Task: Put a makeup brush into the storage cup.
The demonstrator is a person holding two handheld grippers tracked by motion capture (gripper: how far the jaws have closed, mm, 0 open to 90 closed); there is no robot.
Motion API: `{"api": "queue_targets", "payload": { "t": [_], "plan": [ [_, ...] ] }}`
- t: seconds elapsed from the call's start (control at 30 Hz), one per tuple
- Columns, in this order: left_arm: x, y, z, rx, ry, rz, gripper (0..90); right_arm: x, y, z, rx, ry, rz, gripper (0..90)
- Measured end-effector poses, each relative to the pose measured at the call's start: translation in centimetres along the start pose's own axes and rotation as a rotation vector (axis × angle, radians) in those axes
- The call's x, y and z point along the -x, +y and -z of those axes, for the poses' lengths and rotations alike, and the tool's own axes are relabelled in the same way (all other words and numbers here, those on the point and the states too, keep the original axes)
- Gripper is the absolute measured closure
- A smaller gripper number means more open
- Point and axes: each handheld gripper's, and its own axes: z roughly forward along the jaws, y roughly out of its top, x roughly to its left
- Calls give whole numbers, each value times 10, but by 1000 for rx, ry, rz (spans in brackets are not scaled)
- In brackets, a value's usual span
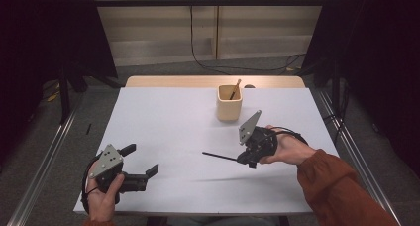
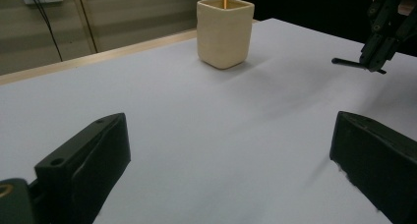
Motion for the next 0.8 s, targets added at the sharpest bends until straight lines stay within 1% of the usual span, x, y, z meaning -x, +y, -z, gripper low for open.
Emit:
{"api": "queue_targets", "payload": {
  "t": [0.03,0.07,0.1,0.17,0.23,0.27,0.3,0.33,0.4,0.43,0.47,0.5,0.53,0.6,0.63,0.67,0.73,0.77,0.8],
  "plan": [
    [0,1,0,1,-3,4,17,-1,1,1,-4,-2,5,859],
    [0,2,-1,-9,-9,-4,16,-1,2,2,-5,7,8,859],
    [0,4,-1,-15,-22,-11,16,-1,3,3,-8,2,11,859],
    [2,7,-1,-18,-39,-21,16,-1,3,4,-8,8,12,860],
    [3,9,-2,-20,-46,-28,16,-1,2,3,-24,7,5,859],
    [3,10,-3,-18,-52,-25,16,-1,2,2,-33,8,14,859],
    [4,11,-3,-18,-52,-28,16,-1,2,2,-45,12,8,859],
    [4,11,-4,-17,-50,-31,16,-1,2,0,-51,22,12,859],
    [4,13,-4,-19,-57,-32,16,-2,3,-1,-61,23,13,859],
    [5,14,-4,-19,-48,-40,18,-2,2,-2,-75,23,11,859],
    [6,16,-4,-15,-44,-49,19,-1,2,-3,-75,23,19,859],
    [6,18,-4,-9,-52,-47,17,-2,2,-4,-86,28,7,859],
    [6,19,-4,-10,-56,-48,17,-1,2,-4,-91,25,19,859],
    [7,21,-5,-7,-59,-51,17,0,1,-5,-103,27,13,859],
    [7,22,-5,-8,-62,-50,17,1,0,-6,-91,19,15,859],
    [8,23,-6,-8,-66,-49,17,2,0,-6,-89,27,9,859],
    [8,26,-8,-14,-80,-49,16,2,0,-6,-86,22,13,859],
    [8,28,-9,-20,-90,-51,17,2,0,-5,-84,30,14,859],
    [8,30,-10,-30,-98,-56,16,2,0,-5,-83,26,9,860]
  ]
}}
